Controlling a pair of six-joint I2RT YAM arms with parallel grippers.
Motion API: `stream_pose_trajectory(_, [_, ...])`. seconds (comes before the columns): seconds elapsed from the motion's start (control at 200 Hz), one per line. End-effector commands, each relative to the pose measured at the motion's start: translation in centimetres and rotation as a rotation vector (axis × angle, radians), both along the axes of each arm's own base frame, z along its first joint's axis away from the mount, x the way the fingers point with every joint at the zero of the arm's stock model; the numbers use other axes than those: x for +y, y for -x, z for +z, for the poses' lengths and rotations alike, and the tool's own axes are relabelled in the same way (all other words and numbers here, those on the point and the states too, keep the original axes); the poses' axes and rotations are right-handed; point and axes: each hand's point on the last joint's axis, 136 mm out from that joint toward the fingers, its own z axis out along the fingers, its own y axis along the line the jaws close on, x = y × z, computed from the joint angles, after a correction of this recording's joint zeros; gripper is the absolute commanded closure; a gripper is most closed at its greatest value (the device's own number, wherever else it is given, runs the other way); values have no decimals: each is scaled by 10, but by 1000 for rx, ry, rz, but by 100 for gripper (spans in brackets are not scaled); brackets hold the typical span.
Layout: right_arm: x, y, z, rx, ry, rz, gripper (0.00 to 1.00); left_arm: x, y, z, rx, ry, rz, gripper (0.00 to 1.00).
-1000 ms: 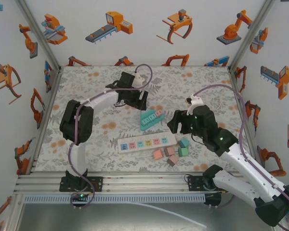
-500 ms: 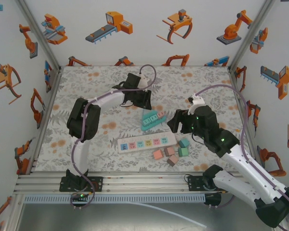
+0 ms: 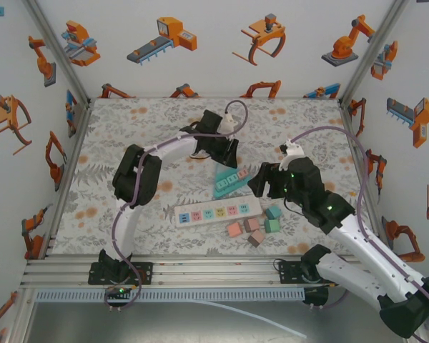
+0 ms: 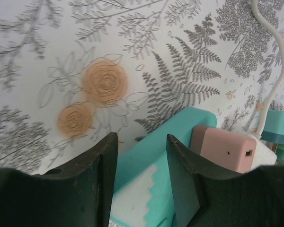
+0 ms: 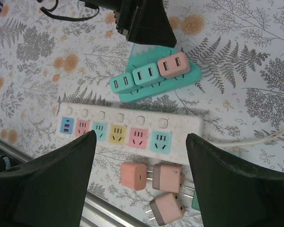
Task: Pull the plug off the socket
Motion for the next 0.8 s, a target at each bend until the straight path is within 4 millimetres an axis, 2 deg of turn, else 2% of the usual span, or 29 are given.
stream_pose_trajectory(0.0, [4, -2, 5, -18, -30, 1, 31, -24, 23, -7, 8, -11, -61, 52])
stream_pose_trajectory(0.21, [-2, 1, 5, -30, -18, -9, 30, -23, 37, -21, -109, -192, -169, 50])
stream_pose_trajectory(0.391, [-2, 1, 4, -35, -23, -8, 31, -23, 41, -11, -156, -211, -226, 46])
stream_pose_trajectory(0.506, [-3, 1, 5, -67, 14, 9, 30, -27, 32, 21, -207, -150, -162, 40])
stream_pose_trajectory(0.626, [1, -1, 14, -189, 123, 99, 29, -28, 23, 71, -272, -56, -56, 35])
stream_pose_trajectory(0.711, [16, 4, 23, -343, 230, 269, 30, -21, 18, 105, -306, 18, 30, 32])
stream_pose_trajectory(0.796, [28, 9, 28, -490, 334, 408, 30, -2, 12, 126, -303, 69, 133, 32])
